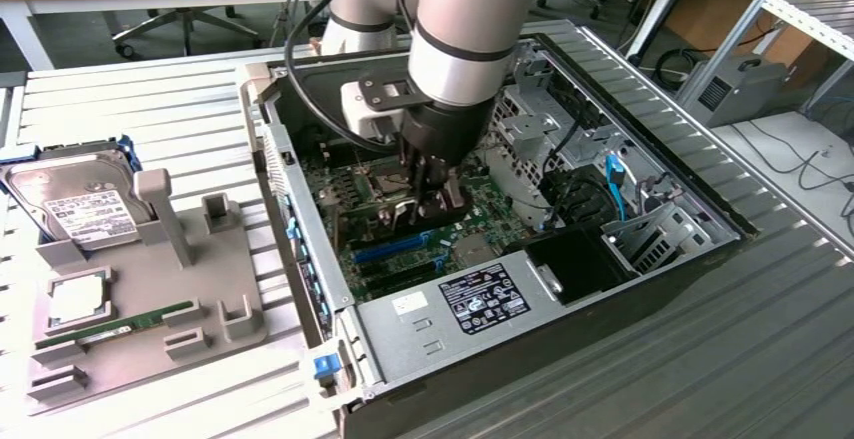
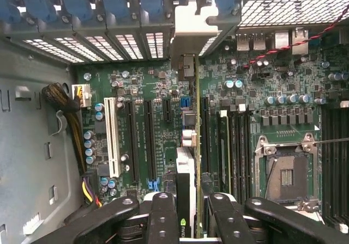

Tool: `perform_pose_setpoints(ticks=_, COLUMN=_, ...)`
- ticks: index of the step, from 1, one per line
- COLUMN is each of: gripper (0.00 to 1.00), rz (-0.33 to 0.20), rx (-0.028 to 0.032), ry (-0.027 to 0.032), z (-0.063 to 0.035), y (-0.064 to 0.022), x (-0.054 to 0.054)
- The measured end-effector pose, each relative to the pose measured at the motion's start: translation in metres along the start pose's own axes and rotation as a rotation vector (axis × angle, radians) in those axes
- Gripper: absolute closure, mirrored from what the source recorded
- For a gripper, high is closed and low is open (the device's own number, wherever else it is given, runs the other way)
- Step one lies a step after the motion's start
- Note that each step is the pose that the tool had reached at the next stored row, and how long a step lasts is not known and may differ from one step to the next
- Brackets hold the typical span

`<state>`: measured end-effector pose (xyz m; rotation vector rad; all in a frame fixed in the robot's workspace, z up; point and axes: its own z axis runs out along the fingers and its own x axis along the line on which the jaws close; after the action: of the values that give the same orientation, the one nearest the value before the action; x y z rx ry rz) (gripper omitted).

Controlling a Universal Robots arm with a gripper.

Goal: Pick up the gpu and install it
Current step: 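Insert the gpu into the slot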

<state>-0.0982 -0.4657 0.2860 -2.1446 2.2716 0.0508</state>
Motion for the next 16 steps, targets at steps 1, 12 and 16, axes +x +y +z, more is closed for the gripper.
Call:
perform_pose_setpoints(ticks=1, gripper=0.73, rz=0.0, rx=0.0, ry=0.0, z=0.0002, y=0.0007, x=0.0)
perform_pose_setpoints(ticks=12, gripper=0.73, rz=0.0, rx=-0.0001, ry=0.0, z=0.0027, y=0.0047, x=0.0008)
perform_pose_setpoints(ticks=16, gripper=0.73, rz=0.0, rx=0.0, ry=0.0, z=0.003, y=0.0053, x=0.0009)
